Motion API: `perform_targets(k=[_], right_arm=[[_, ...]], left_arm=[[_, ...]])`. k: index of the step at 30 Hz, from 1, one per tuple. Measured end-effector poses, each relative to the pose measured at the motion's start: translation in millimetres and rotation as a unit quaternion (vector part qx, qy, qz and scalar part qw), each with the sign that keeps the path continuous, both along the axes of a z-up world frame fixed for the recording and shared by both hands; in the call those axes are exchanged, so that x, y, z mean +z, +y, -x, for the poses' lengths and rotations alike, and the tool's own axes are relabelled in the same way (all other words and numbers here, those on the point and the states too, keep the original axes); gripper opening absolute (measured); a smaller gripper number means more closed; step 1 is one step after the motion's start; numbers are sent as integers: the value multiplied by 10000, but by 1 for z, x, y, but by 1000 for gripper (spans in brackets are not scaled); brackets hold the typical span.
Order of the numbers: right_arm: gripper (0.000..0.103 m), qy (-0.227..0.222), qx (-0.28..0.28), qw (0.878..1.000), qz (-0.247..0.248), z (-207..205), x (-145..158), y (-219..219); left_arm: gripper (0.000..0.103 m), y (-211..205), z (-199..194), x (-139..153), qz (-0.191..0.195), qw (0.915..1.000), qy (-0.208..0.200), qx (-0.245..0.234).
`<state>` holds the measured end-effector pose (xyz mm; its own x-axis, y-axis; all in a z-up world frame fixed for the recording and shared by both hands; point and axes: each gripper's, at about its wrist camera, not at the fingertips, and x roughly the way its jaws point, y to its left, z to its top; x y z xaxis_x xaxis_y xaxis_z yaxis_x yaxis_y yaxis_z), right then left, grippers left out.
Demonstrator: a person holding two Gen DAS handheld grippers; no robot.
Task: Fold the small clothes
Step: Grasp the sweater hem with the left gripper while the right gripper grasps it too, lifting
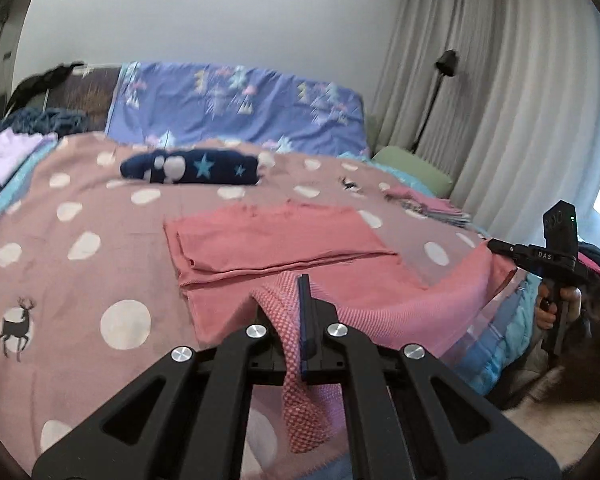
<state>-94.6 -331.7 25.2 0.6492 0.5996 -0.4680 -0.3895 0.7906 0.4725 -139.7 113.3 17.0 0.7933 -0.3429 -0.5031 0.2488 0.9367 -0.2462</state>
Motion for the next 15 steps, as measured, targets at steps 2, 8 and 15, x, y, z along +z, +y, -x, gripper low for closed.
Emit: perform_targets(k=[2,8,15], right_arm=[[4,57,-110,9999,23,-23,-6,6],[4,-105,-199,9994,245,-96,-2,33],[4,331,-394,9973,525,-194,-41,57]], left_arm=[[2,6,-19,-7,58,9999,95,94],[2,22,-96,-19,155,9990,205,353],[2,41,-188,-55,135,9959,678,576]])
